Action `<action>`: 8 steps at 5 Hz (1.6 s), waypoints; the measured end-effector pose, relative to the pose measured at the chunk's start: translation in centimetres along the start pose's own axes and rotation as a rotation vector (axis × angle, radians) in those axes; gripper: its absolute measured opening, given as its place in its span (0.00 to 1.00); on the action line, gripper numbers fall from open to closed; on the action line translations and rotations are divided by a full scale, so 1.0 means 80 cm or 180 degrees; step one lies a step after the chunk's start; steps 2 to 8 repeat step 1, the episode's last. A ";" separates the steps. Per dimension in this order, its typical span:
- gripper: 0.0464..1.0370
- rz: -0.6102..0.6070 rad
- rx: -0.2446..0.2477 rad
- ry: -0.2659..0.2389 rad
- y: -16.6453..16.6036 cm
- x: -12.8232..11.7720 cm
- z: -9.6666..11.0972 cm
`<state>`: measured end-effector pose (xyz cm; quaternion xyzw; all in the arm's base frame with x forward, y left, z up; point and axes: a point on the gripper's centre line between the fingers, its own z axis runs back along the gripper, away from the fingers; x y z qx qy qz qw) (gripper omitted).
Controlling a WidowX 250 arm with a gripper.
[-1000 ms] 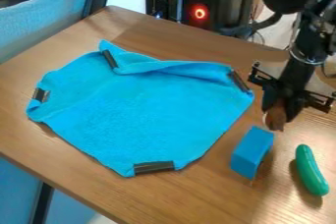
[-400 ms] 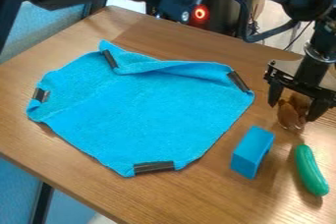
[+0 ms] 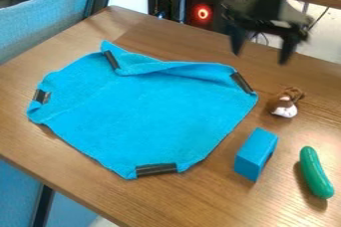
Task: Remove the brown figure on the left top edge from the cloth
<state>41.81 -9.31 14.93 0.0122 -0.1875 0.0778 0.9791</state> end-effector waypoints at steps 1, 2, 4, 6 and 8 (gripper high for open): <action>0.96 0.0519 0.0470 0.0095 0.056 -0.016 0.035; 0.96 0.0519 0.0470 0.0095 0.056 -0.016 0.035; 0.96 0.0519 0.0470 0.0095 0.056 -0.016 0.035; 0.96 0.0519 0.0470 0.0095 0.056 -0.016 0.035; 0.96 0.0519 0.0470 0.0095 0.056 -0.016 0.035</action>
